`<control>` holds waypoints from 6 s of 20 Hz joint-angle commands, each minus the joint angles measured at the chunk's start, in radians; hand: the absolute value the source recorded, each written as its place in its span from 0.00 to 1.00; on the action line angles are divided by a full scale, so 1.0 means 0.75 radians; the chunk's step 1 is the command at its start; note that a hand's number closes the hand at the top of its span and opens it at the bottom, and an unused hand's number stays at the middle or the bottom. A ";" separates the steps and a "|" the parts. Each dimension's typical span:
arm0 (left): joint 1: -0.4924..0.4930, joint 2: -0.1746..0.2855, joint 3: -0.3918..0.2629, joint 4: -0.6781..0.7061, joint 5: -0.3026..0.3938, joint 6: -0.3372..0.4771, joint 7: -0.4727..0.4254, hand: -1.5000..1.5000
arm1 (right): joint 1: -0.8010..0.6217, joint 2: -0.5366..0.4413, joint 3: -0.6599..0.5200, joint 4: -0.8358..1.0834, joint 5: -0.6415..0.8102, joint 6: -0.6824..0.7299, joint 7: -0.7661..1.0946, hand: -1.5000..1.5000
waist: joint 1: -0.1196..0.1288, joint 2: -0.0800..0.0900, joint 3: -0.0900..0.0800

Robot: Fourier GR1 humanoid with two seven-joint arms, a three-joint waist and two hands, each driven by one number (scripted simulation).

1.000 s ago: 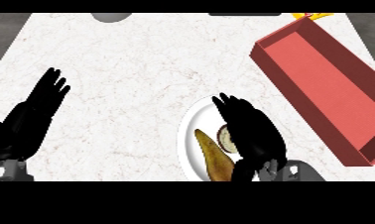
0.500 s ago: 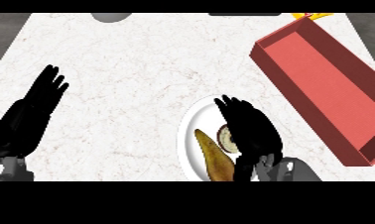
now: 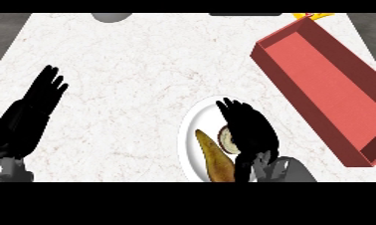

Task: Pick the cupcake from the plate and place it in the cardboard box

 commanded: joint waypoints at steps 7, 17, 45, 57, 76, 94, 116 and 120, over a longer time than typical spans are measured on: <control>0.010 -0.016 0.071 0.038 -0.018 -0.075 -0.029 0.50 | 0.054 0.055 -0.007 0.128 0.166 -0.096 -0.145 1.00 | 0.001 0.000 0.000; -0.090 -0.015 0.087 0.055 -0.039 -0.059 0.059 0.50 | -0.007 0.039 -0.092 0.199 0.245 -0.170 -0.369 1.00 | 0.000 0.000 0.000; -0.008 -0.082 0.078 0.044 -0.076 -0.081 -0.006 0.50 | -0.638 0.159 -0.284 -0.107 0.455 -0.123 0.154 1.00 | -0.006 -0.004 -0.001; -0.040 -0.054 0.106 0.024 -0.051 -0.106 0.020 0.50 | -0.799 -0.004 -0.666 -0.224 0.505 -0.001 0.188 1.00 | -0.006 -0.002 0.000; -0.034 -0.077 0.115 0.022 -0.071 -0.110 0.021 0.50 | -0.575 -0.218 -0.859 0.287 0.436 -0.453 -0.355 1.00 | 0.006 0.002 0.000; -0.060 -0.075 0.122 0.007 -0.075 -0.095 0.082 0.50 | -0.410 -0.162 -1.064 0.503 0.149 -0.636 -0.609 0.00 | -0.002 0.000 0.000; -0.044 -0.099 0.127 0.059 -0.110 -0.112 -0.030 0.50 | -0.003 -0.371 -1.746 0.212 -0.755 -0.516 -0.802 0.00 | -0.013 -0.001 0.000; -0.056 -0.103 0.116 0.068 -0.106 -0.123 -0.002 0.50 | -0.044 -0.469 -1.734 0.386 -0.818 -0.530 -0.870 0.00 | -0.003 0.001 0.000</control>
